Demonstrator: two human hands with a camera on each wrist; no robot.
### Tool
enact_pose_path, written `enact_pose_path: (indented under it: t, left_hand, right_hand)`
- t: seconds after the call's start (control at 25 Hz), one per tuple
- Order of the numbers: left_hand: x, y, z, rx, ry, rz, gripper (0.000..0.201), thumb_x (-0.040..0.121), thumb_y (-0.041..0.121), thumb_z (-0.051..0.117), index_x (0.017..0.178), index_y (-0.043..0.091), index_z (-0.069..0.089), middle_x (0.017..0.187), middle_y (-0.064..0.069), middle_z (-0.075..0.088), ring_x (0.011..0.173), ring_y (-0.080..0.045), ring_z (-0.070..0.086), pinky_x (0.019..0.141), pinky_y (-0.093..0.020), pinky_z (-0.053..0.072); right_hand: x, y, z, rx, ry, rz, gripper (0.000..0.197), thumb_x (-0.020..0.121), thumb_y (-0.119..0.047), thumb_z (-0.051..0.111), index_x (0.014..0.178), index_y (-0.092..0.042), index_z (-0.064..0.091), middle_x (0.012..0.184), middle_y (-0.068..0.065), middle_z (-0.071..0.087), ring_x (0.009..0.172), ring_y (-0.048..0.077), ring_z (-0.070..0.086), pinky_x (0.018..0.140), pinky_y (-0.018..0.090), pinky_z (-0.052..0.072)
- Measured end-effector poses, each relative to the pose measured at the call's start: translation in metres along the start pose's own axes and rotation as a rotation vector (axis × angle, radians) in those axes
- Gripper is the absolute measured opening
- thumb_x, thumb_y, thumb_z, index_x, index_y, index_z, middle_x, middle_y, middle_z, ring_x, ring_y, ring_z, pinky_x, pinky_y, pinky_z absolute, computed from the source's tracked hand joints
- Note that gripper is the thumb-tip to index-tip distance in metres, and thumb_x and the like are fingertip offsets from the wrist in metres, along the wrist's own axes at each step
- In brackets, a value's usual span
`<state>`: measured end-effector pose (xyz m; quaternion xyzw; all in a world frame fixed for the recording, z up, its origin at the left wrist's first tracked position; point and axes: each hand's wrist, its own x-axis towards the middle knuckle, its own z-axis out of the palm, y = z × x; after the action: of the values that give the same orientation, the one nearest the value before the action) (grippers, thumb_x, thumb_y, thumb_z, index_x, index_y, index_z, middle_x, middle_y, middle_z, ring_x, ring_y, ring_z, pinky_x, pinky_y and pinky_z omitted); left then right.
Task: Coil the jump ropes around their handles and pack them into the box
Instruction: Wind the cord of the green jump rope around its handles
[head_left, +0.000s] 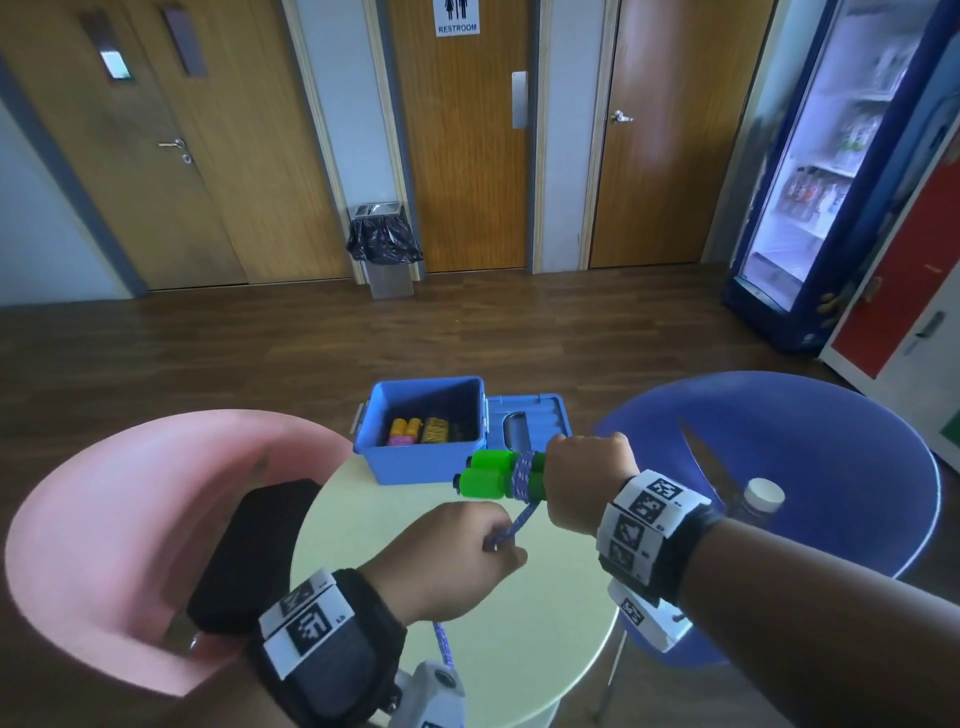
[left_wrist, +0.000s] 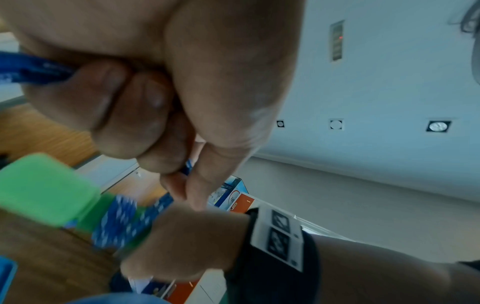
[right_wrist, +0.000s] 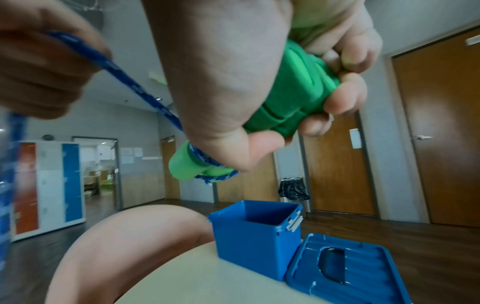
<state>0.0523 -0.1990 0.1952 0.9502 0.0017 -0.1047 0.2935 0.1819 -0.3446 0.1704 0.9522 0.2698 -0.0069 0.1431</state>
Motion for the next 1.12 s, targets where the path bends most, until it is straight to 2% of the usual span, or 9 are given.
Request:
enact_pose_path:
  t: [0.24, 0.32, 0.44, 0.56, 0.76, 0.92, 1.04, 1.08, 1.12]
  left_hand:
    - [0.015, -0.013, -0.041, 0.276, 0.018, 0.097, 0.020, 0.086, 0.048, 0.064, 0.076, 0.032, 0.059, 0.064, 0.011, 0.055, 0.066, 0.000, 0.051, 0.058, -0.018, 0.035]
    - [0.019, -0.019, -0.046, 0.220, -0.073, 0.113, 0.011, 0.087, 0.050, 0.066, 0.090, 0.040, 0.064, 0.071, 0.016, 0.059, 0.071, 0.005, 0.054, 0.063, -0.015, 0.037]
    - [0.025, -0.028, -0.046, -0.009, -0.177, 0.164, 0.006, 0.088, 0.042, 0.069, 0.092, 0.039, 0.071, 0.090, 0.017, 0.071, 0.087, 0.001, 0.063, 0.085, -0.026, 0.051]
    - [0.028, -0.031, -0.043, -0.105, -0.221, 0.226, 0.003, 0.089, 0.031, 0.070, 0.087, 0.033, 0.073, 0.091, 0.012, 0.073, 0.091, -0.009, 0.067, 0.091, -0.031, 0.052]
    - [0.030, -0.037, -0.043, -0.282, -0.216, 0.242, 0.008, 0.080, 0.043, 0.069, 0.078, 0.036, 0.073, 0.073, 0.005, 0.067, 0.066, -0.007, 0.057, 0.068, -0.021, 0.046]
    - [0.029, -0.036, -0.048, -0.290, -0.130, 0.268, 0.015, 0.087, 0.029, 0.071, 0.073, 0.036, 0.071, 0.062, 0.005, 0.062, 0.057, -0.005, 0.053, 0.060, -0.018, 0.044]
    - [0.028, -0.040, -0.048, -0.510, -0.077, 0.325, 0.009, 0.081, 0.037, 0.071, 0.074, 0.031, 0.072, 0.064, 0.007, 0.063, 0.058, -0.007, 0.055, 0.061, -0.020, 0.046]
    - [0.033, -0.028, -0.044, -0.615, -0.140, 0.377, 0.009, 0.082, 0.037, 0.072, 0.078, 0.028, 0.073, 0.070, 0.007, 0.065, 0.063, -0.008, 0.059, 0.065, -0.021, 0.049]
    - [0.034, -0.035, -0.039, -0.731, -0.166, 0.684, 0.011, 0.084, 0.034, 0.073, 0.088, 0.024, 0.074, 0.079, 0.004, 0.069, 0.072, -0.012, 0.063, 0.074, -0.025, 0.052]
  right_hand:
    - [-0.036, -0.012, -0.005, -0.120, -0.041, -0.385, 0.015, 0.080, -0.022, 0.054, 0.094, -0.016, 0.055, 0.084, -0.002, 0.062, 0.072, 0.023, 0.061, 0.070, 0.034, 0.037]
    - [-0.047, -0.015, -0.012, -0.120, -0.018, -0.476, 0.016, 0.081, -0.024, 0.055, 0.095, -0.015, 0.052, 0.084, 0.000, 0.061, 0.071, 0.024, 0.061, 0.074, 0.035, 0.039]
    - [-0.054, -0.014, -0.024, -0.086, 0.045, -0.558, 0.015, 0.079, -0.026, 0.057, 0.086, -0.018, 0.046, 0.076, -0.001, 0.057, 0.064, 0.024, 0.057, 0.072, 0.035, 0.037]
    - [-0.059, -0.009, -0.034, -0.059, 0.091, -0.602, 0.019, 0.075, -0.029, 0.058, 0.079, -0.020, 0.042, 0.069, -0.003, 0.053, 0.060, 0.025, 0.056, 0.071, 0.035, 0.041]
    - [-0.065, 0.002, -0.051, 0.019, 0.143, -0.608, 0.020, 0.068, -0.033, 0.057, 0.077, -0.022, 0.043, 0.069, -0.002, 0.054, 0.059, 0.026, 0.055, 0.066, 0.032, 0.035]
    - [-0.074, 0.008, -0.060, 0.115, 0.154, -0.610, 0.021, 0.071, -0.036, 0.056, 0.076, -0.025, 0.039, 0.070, -0.002, 0.053, 0.062, 0.026, 0.055, 0.064, 0.030, 0.037]
    - [-0.076, 0.013, -0.069, 0.208, 0.220, -0.584, 0.023, 0.068, -0.040, 0.057, 0.075, -0.027, 0.040, 0.068, -0.003, 0.055, 0.059, 0.024, 0.055, 0.058, 0.027, 0.038]
    - [-0.076, 0.016, -0.073, 0.258, 0.289, -0.562, 0.023, 0.065, -0.041, 0.059, 0.074, -0.027, 0.043, 0.065, -0.005, 0.055, 0.055, 0.023, 0.054, 0.056, 0.026, 0.037]
    - [-0.074, 0.018, -0.076, 0.326, 0.366, -0.538, 0.024, 0.063, -0.042, 0.061, 0.075, -0.027, 0.047, 0.064, -0.006, 0.056, 0.053, 0.022, 0.054, 0.054, 0.025, 0.037]
